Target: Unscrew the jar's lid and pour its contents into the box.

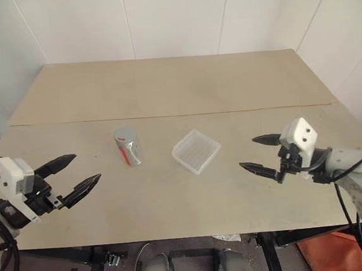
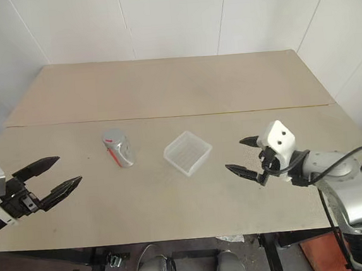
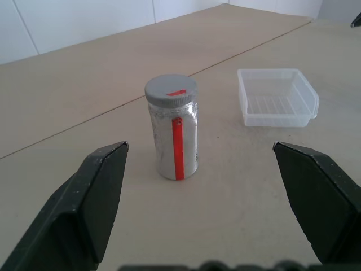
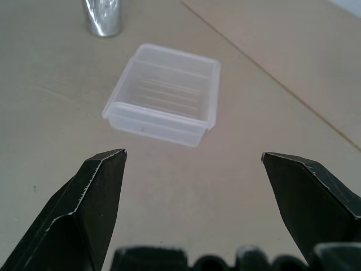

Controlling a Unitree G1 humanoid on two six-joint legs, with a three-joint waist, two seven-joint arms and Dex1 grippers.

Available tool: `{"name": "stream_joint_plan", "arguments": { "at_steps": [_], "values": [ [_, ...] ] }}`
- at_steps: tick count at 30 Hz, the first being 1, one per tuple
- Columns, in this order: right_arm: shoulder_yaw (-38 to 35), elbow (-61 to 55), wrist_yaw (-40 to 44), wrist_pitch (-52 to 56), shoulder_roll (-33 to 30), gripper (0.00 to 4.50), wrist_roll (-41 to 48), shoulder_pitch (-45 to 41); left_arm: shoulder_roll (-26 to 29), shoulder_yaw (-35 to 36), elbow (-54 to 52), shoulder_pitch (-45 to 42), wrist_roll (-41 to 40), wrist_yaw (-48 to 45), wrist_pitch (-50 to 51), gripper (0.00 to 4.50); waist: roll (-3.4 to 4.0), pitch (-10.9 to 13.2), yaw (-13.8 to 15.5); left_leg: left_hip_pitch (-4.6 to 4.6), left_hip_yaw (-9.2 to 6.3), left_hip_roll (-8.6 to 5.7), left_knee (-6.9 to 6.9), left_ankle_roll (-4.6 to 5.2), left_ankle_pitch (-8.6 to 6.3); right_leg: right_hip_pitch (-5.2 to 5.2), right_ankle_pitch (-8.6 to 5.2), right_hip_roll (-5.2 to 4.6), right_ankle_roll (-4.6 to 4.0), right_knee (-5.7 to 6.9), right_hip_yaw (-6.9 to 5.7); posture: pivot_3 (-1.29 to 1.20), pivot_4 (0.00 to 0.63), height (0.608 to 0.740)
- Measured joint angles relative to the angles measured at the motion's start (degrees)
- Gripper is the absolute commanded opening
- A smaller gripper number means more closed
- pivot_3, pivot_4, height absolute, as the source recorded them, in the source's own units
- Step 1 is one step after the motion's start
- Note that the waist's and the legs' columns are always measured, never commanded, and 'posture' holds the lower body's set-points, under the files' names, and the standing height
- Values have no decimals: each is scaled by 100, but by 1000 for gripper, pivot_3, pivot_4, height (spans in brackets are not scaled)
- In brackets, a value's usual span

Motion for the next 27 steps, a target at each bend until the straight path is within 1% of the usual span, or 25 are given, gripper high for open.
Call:
{"name": "stream_joint_plan", "arguments": {
  "at_steps": [6,10,11,14,18,24,27],
  "values": [
    [60,25,118,-11,-66,4500,71,-75,-226,-167,1,-112,45,64,-83,4474,0,0,5,-1,1,-3,-1,0,0,0,5,-1,5,0,2,0,150,740],
    [150,164,112,-78,-81,4500,-50,-371,-370,-232,-5,-21,248,240,-153,4474,0,0,-6,-1,3,-5,-1,0,0,-2,5,2,4,0,2,0,150,740],
    [210,242,110,-136,-81,4500,-99,-479,-493,-272,-8,-63,289,400,-152,4474,2,0,-2,1,2,-5,-2,0,0,-1,5,0,5,1,2,0,150,740],
    [449,296,112,-247,-78,4500,-204,-731,-838,-739,-9,-234,540,803,-153,4474,1,0,18,1,0,-12,0,0,0,4,7,-1,6,0,1,0,150,740],
    [643,291,108,-271,-43,4500,-243,-1022,-1246,-1334,192,-538,883,1067,-293,4474,0,0,17,-5,-1,-13,2,1,0,3,9,0,6,0,1,0,150,740],
    [912,236,107,-270,51,4500,-249,-1356,-1616,-1784,870,-1198,1374,1383,-696,4474,0,0,11,-4,-2,-14,2,1,1,4,10,0,6,2,1,0,150,740],
    [1018,123,94,-270,127,4500,-249,-1450,-1681,-1875,1123,-1400,1496,1446,-860,4474,0,0,1,-6,-2,-13,1,1,1,1,10,0,6,2,0,0,150,740]
  ]
}}
